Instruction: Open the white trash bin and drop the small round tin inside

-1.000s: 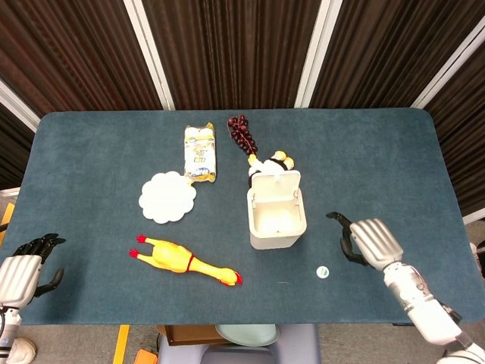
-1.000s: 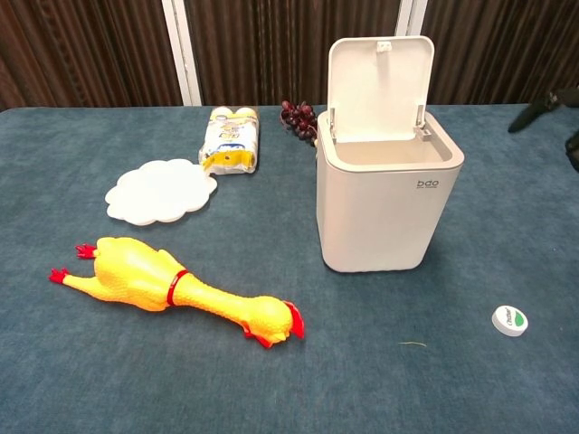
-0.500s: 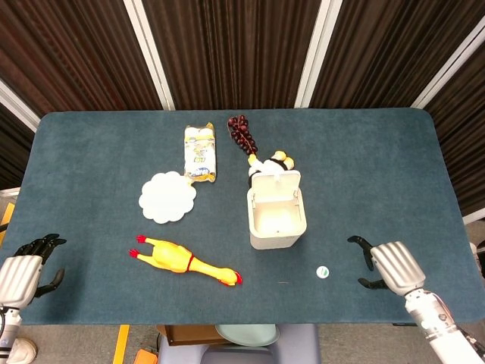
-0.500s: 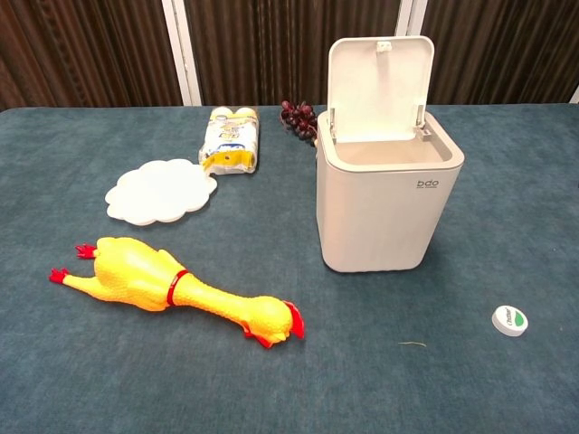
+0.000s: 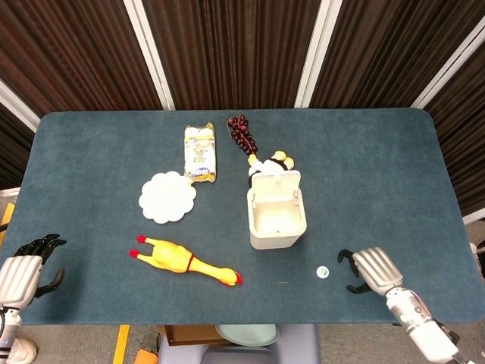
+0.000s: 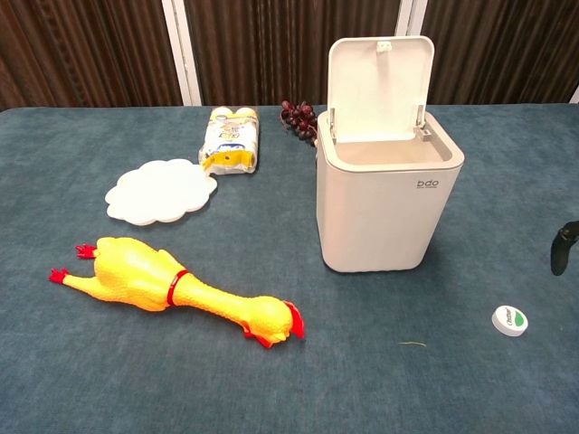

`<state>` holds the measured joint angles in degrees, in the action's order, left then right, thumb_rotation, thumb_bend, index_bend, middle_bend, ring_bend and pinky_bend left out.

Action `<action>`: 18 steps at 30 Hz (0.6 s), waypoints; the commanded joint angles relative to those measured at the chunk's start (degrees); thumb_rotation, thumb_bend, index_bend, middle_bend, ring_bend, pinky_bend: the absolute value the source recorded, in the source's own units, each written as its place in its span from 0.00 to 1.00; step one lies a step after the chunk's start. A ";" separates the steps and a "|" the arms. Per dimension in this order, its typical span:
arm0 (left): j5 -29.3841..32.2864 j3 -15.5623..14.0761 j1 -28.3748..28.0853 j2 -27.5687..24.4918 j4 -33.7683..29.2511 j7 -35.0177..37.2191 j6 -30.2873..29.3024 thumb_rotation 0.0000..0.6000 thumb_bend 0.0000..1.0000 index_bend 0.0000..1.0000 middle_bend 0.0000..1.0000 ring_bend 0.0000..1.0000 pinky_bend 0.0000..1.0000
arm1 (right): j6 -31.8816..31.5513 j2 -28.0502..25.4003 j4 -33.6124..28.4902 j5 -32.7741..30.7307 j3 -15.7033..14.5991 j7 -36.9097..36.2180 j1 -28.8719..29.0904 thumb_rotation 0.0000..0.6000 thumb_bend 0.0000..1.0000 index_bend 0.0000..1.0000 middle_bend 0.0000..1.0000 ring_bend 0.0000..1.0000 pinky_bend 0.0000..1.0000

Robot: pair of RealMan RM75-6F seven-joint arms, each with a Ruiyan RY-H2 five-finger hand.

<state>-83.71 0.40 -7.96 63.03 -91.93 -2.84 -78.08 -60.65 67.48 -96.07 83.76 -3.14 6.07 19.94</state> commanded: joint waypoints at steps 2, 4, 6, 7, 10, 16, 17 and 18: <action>0.03 -0.02 0.02 -0.02 -0.03 -0.03 0.01 1.00 0.41 0.25 0.16 0.21 0.28 | 0.43 1.63 1.48 -0.77 0.78 0.42 0.63 1.00 0.21 0.53 0.80 0.87 0.82; 0.02 -0.03 -0.01 0.00 -0.02 -0.05 0.06 1.00 0.41 0.25 0.16 0.21 0.28 | 1.32 2.28 1.98 -0.95 0.89 0.13 1.10 1.00 0.23 0.53 0.80 0.87 0.82; -0.01 -0.05 -0.02 0.01 -0.05 -0.14 0.07 1.00 0.41 0.25 0.16 0.21 0.28 | 2.53 2.91 2.67 -1.07 0.95 -0.15 1.76 1.00 0.26 0.52 0.80 0.87 0.82; -0.03 -0.06 -0.03 0.02 -0.05 -0.19 0.08 1.00 0.41 0.25 0.16 0.21 0.28 | 3.03 3.18 2.98 -1.16 1.03 -0.26 2.07 1.00 0.27 0.52 0.80 0.87 0.82; -0.03 -0.11 0.00 0.00 -0.02 -0.16 0.09 1.00 0.41 0.25 0.16 0.21 0.28 | 4.16 4.20 3.96 -1.36 1.44 -1.15 2.90 1.00 0.31 0.52 0.80 0.87 0.82; 0.22 0.04 -0.03 -0.04 -0.01 0.20 0.15 1.00 0.41 0.25 0.17 0.22 0.28 | 5.17 5.52 5.43 -1.06 1.55 -2.63 3.75 1.00 0.34 0.52 0.80 0.87 0.82; 0.23 0.04 -0.02 -0.05 -0.02 0.21 0.15 1.00 0.41 0.25 0.16 0.22 0.28 | 5.40 5.60 5.55 -1.01 1.45 -2.72 3.86 1.00 0.34 0.52 0.80 0.87 0.82; 0.22 0.05 -0.03 -0.06 -0.01 0.22 0.15 1.00 0.41 0.25 0.16 0.22 0.28 | 5.74 5.68 5.65 -1.00 1.33 -2.89 4.01 1.00 0.34 0.52 0.80 0.87 0.82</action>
<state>-83.49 0.43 -7.98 62.98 -91.94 -2.62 -77.93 -55.06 73.07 -90.51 82.72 -1.73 3.30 23.85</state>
